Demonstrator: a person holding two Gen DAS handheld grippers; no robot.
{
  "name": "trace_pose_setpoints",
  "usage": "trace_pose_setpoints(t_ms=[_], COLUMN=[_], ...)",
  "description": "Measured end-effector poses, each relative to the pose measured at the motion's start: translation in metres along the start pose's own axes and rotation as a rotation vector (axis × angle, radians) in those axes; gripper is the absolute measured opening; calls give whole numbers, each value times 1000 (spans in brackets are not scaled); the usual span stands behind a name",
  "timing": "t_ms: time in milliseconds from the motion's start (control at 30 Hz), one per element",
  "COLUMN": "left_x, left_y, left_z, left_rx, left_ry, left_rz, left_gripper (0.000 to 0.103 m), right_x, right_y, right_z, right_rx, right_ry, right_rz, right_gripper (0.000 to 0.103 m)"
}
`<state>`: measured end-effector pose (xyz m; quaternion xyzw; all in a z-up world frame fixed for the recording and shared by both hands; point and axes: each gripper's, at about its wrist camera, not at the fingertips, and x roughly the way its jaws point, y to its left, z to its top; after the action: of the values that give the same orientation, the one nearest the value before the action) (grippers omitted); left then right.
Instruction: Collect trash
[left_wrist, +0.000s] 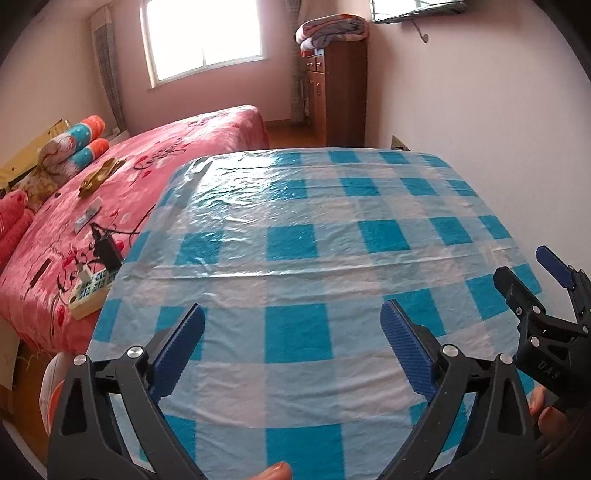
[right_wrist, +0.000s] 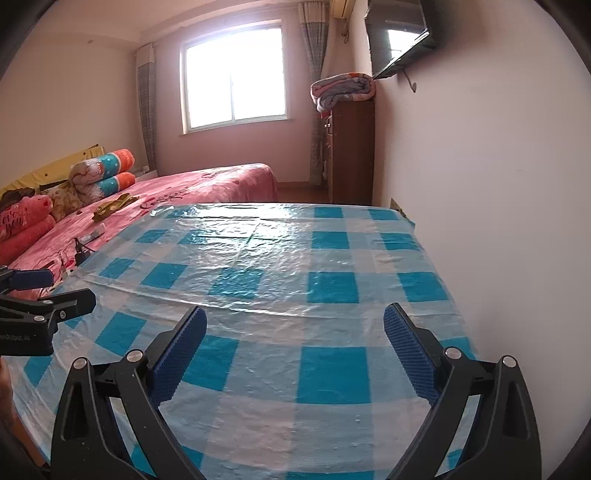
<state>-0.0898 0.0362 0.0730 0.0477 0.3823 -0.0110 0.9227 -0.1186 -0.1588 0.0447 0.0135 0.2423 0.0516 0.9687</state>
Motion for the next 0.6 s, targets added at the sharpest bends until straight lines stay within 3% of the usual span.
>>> trace_pose_setpoints(t_ms=[267, 600], left_x=[2, 10], left_y=[-21, -27], left_z=[5, 7], left_rx=[43, 32], left_ry=[-16, 13], left_rz=[28, -4], left_gripper=[99, 99], right_x=[-4, -8], right_y=[-15, -25], right_z=[-1, -3], right_rx=[29, 42], right_ry=[-15, -26], right_rz=[-12, -21], right_gripper=[96, 96])
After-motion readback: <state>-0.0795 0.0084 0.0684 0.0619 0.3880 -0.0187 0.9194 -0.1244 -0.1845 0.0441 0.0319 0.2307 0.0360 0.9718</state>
